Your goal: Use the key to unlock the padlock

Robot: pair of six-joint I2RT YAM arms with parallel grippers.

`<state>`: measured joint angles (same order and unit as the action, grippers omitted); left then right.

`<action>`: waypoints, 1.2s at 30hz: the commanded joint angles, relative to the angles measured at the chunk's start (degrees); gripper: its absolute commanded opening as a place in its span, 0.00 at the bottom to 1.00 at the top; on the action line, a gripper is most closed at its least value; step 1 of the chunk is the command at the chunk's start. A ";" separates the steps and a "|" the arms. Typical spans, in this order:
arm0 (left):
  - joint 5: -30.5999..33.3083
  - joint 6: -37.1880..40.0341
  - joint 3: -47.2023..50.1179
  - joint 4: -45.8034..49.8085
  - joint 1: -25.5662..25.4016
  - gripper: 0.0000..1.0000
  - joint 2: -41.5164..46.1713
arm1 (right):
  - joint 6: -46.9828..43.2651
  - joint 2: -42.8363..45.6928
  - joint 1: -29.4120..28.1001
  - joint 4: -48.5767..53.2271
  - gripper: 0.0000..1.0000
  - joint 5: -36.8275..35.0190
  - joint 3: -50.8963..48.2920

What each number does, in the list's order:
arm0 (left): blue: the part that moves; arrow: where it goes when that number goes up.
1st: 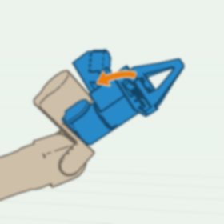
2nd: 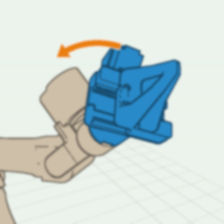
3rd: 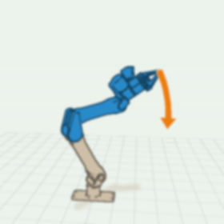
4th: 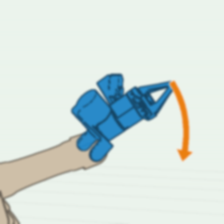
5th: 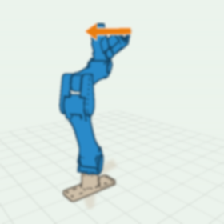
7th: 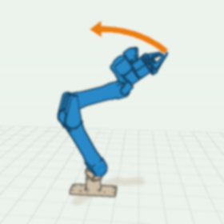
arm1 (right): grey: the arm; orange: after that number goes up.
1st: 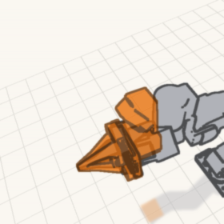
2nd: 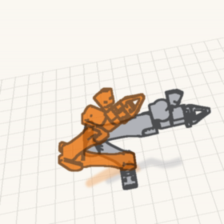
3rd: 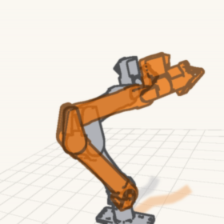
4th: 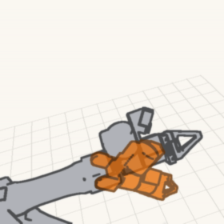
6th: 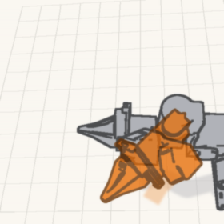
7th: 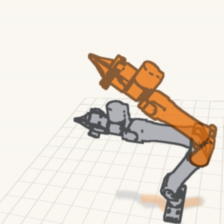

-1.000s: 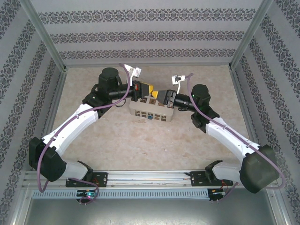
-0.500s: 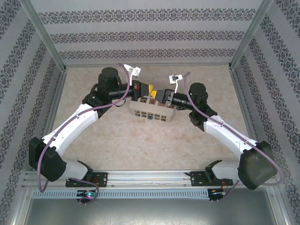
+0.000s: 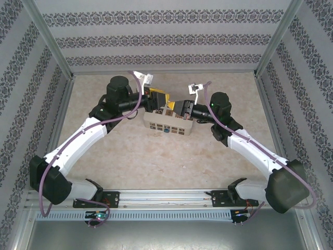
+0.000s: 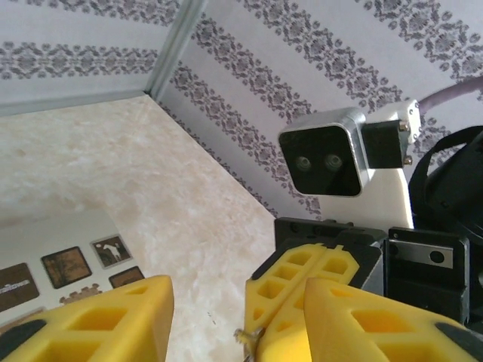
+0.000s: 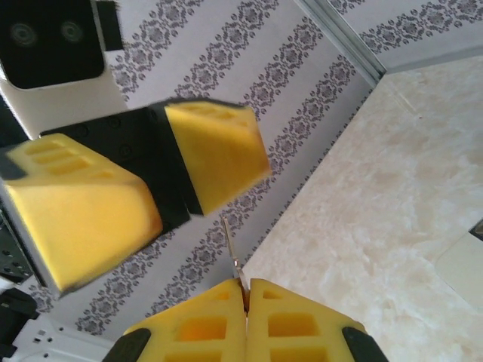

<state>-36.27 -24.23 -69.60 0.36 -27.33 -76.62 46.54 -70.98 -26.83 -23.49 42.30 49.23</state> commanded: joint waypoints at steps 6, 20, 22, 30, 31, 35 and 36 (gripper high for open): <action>15.84 6.65 8.30 -0.99 0.99 0.75 8.91 | -14.75 2.28 1.85 19.71 0.01 -4.88 2.52; 25.52 5.09 28.50 -8.32 1.02 0.80 9.97 | -14.27 -9.39 6.95 22.62 0.00 -5.10 2.59; 24.28 3.83 29.61 -9.41 1.00 0.80 8.53 | -13.39 -11.36 7.25 21.89 0.00 -5.29 2.90; 17.89 -1.24 29.93 -13.38 1.00 0.73 -0.55 | -11.17 -19.95 8.02 19.15 0.00 -3.86 5.48; 17.13 -1.86 29.75 -14.26 0.98 0.71 -1.78 | -11.06 -20.80 8.02 18.98 0.00 -3.73 5.84; 13.34 -3.75 28.21 -16.57 0.87 0.65 -7.49 | -11.05 -23.45 8.23 18.61 0.00 -3.94 6.59; 12.51 -4.20 27.79 -16.89 0.75 0.65 -8.76 | -11.04 -23.90 8.28 18.48 0.00 -3.97 6.67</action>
<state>-19.59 -25.65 -39.90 -12.23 -26.87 -83.00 34.79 -93.76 -19.20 -3.22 37.39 54.19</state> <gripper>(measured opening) 0.652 0.061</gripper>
